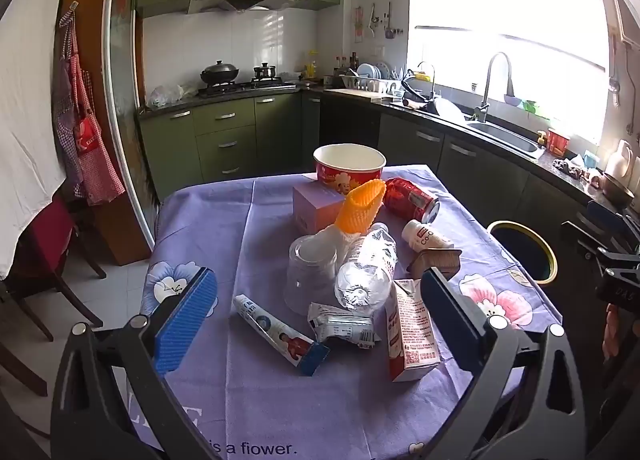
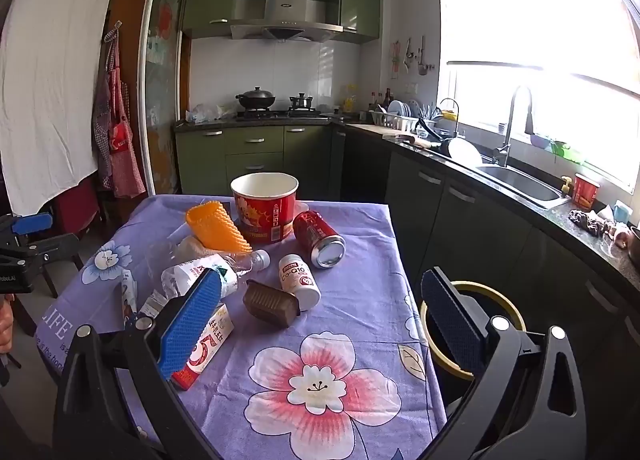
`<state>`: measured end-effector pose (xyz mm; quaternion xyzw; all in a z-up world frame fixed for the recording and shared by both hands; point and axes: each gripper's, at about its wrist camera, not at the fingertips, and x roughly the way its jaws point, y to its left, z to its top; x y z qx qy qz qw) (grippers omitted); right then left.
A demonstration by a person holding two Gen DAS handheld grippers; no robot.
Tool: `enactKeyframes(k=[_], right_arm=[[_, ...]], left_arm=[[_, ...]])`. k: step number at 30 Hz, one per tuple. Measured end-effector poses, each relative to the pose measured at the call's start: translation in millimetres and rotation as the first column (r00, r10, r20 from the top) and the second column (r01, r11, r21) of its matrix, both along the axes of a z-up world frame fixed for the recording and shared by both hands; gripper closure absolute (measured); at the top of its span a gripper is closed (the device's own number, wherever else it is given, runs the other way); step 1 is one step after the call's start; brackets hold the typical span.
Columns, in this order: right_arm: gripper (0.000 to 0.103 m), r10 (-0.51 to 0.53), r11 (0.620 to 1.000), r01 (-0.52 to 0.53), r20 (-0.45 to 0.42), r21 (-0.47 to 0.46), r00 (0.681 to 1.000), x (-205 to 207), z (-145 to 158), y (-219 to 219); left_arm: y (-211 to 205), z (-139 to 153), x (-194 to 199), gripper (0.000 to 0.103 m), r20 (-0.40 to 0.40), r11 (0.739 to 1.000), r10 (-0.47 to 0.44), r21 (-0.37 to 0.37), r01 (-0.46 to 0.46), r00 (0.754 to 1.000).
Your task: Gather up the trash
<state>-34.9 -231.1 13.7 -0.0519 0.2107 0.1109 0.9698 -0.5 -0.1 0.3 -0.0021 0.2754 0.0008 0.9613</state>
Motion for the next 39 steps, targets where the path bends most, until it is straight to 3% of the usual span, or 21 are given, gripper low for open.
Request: enactKeyframes(k=[39], right_arm=[[0.004,0.005,1.0,-0.005,-0.034,0.004,0.999,7.8,-10.0,2.7]], left_arm=[[-7.4,2.5,3.7,0.006,-0.004,0.999,-0.028,0.018,0.028,1.0]])
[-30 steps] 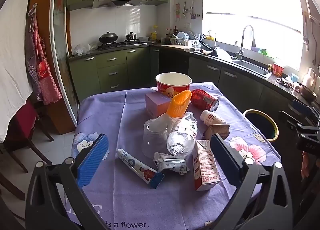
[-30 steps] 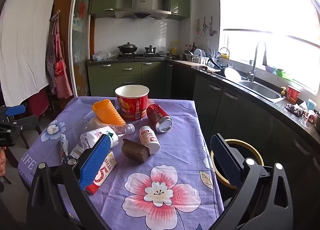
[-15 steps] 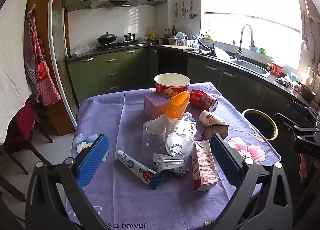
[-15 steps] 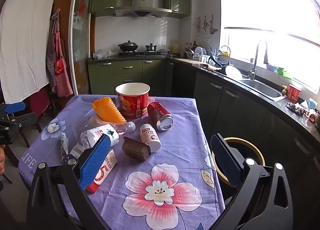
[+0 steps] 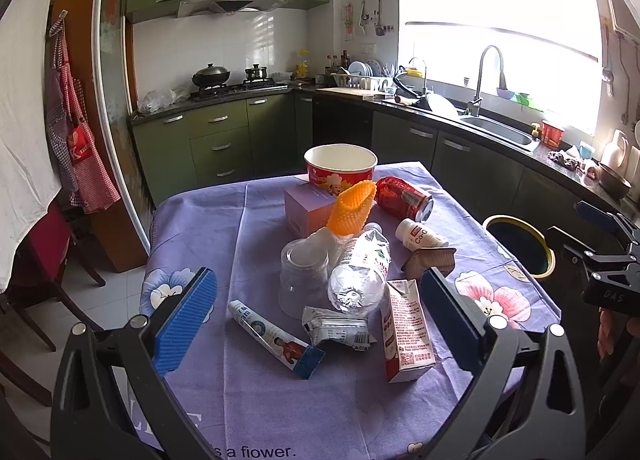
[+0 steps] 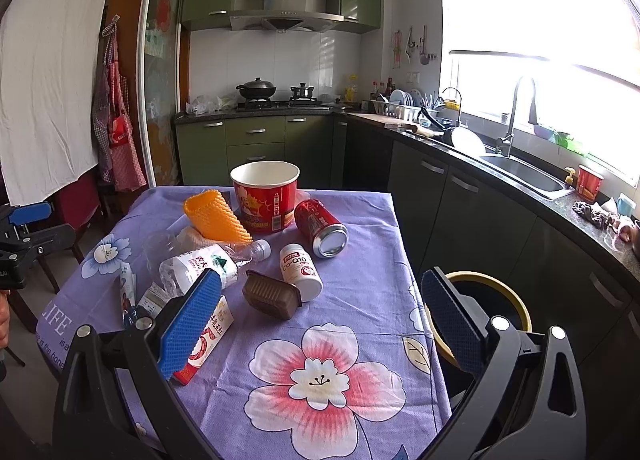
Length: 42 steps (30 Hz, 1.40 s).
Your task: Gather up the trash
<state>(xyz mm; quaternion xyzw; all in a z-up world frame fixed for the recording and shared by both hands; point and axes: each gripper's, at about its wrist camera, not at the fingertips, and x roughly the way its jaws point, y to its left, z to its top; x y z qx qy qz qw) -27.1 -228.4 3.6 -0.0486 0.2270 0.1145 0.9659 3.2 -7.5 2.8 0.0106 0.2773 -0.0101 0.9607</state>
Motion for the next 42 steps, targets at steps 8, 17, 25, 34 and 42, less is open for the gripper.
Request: enactKeyframes(k=[8,17,25,34,42], right_arm=[[0.004,0.001,1.0,-0.001,-0.002,0.0,1.0,0.3,0.2,0.4],[0.004,0.002,1.0,-0.002,-0.007,-0.001,1.0,0.5,-1.3,1.6],[0.004,0.003,1.0,-0.003,-0.012,0.0,1.0,1.7,-1.9,1.8],[0.004,0.005,1.0,-0.005,-0.015,-0.001,1.0,1.8,-2.7,2.4],[0.004,0.006,1.0,-0.006,-0.02,-0.001,1.0,2.0,-4.5,2.4]], left_arm=[[-0.8,-1.6,1.1,0.006,-0.001,1.0,-0.003,0.001,0.003,1.0],[-2.6,-2.1,1.9,0.006,-0.004,1.0,-0.003,0.001,0.003,1.0],[-3.7,-2.7,1.3,0.006,-0.004,1.0,-0.005,0.003,0.005,1.0],[-4.0,-2.8,1.2,0.006,-0.005,1.0,-0.005,0.002,0.005,1.0],[-3.7,-3.4,1.2,0.006,-0.005,1.0,-0.006,0.002,0.006,1.0]])
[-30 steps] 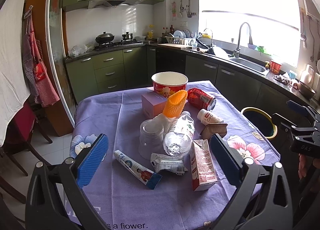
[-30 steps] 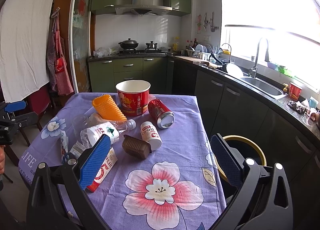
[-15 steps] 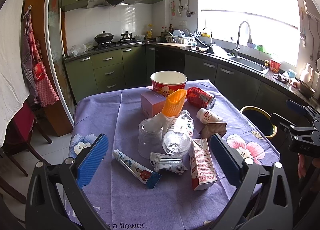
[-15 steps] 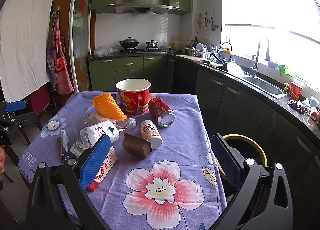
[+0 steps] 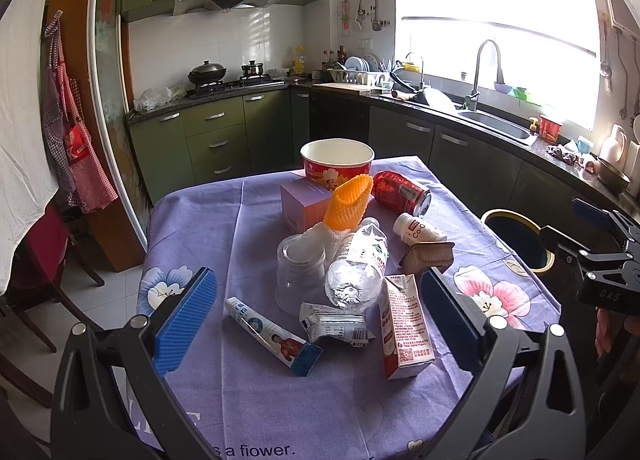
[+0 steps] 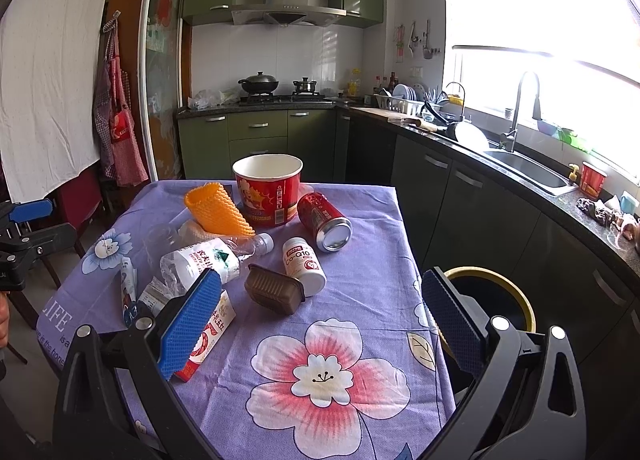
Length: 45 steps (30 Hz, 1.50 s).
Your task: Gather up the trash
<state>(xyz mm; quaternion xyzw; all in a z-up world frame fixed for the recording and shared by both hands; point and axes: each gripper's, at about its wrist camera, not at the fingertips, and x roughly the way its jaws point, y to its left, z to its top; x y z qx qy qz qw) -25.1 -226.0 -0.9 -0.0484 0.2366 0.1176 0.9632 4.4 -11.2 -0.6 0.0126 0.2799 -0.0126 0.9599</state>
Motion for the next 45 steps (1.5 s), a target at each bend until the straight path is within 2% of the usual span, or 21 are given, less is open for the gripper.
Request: enactKeyframes(k=[32,45], right_arm=[[0.004,0.012,1.0,-0.012,-0.03,-0.003,0.999,7.3,-4.0,0.1],[0.004,0.016,1.0,-0.017,-0.042,-0.005,0.999,12.3,-6.7,2.4]], left_arm=[[-1.8,-1.2,0.6,0.006,-0.004,1.0,0.0,0.004,0.0,1.0],[-1.4,-11.2,1.2,0.006,-0.013,1.0,-0.011,0.014,0.011,1.0]])
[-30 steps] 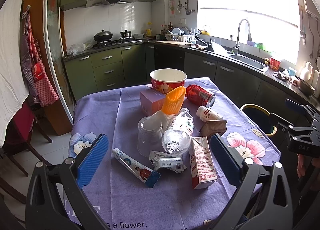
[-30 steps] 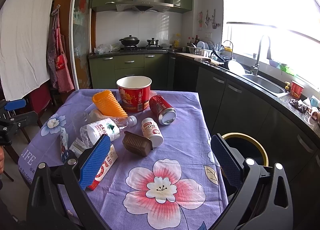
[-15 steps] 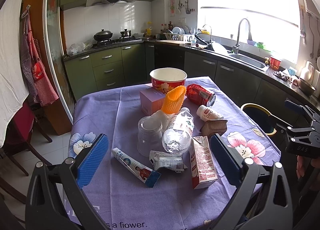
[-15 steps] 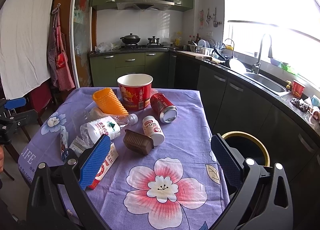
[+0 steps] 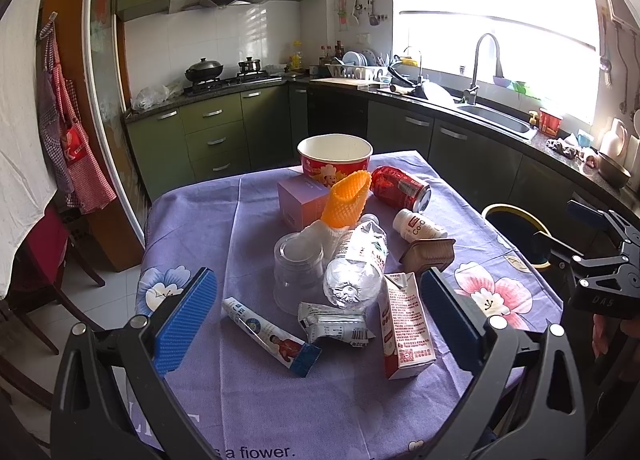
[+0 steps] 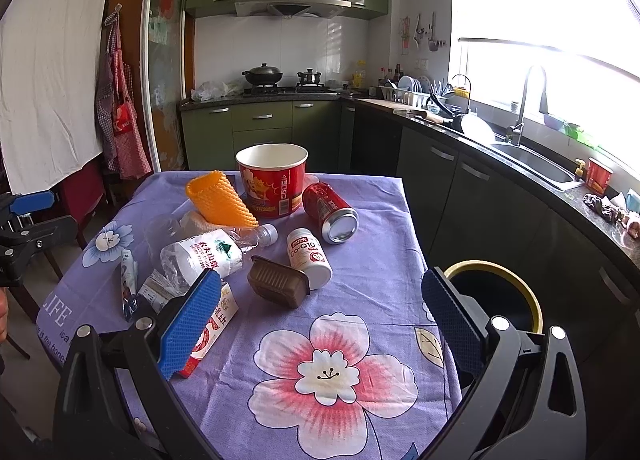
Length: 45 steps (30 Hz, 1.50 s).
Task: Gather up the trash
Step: 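Grasp the red-and-white paper cup with the right gripper, then carry the paper cup over the yellow-rimmed bin and open the right gripper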
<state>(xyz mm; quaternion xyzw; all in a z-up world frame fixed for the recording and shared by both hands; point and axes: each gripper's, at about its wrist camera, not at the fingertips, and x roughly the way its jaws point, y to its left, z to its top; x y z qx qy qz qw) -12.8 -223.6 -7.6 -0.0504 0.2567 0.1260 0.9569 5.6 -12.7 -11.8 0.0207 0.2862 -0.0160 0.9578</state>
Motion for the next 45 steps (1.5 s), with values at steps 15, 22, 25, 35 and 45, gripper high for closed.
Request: enactKeyframes(k=[15,22,25,35,45], right_arm=[[0.004,0.2,0.98,-0.19,-0.292,0.061,0.935,196.3,41.5,52.6],[0.018,0.157,0.987,-0.148,-0.541,0.06,0.826,359.1,27.4,106.8],[0.026,0.105,0.993,-0.117,-0.652,0.025,0.751,414.1,-1.5,124.1],[0.093,-0.006,0.977,-0.164,-0.793,-0.134,0.609,468.9,-74.0,162.1],[0.1,0.05,0.99,-0.128,-0.729,-0.051,0.683,465.7,-22.8,143.3]], left_arm=[[92.3,-17.8,158.4,0.006,-0.137,0.994,0.113,0.003,-0.113,0.984],[123.8,-42.8,218.5,0.006,-0.2,0.988,0.139,-0.034,-0.149,0.97],[126.8,-51.3,229.3,0.006,-0.22,0.988,0.122,-0.066,-0.139,0.968],[124.9,-64.9,242.9,0.006,-0.262,0.989,0.075,-0.106,-0.105,0.962],[118.2,-52.0,234.9,0.006,-0.229,0.991,0.048,-0.111,-0.075,0.972]])
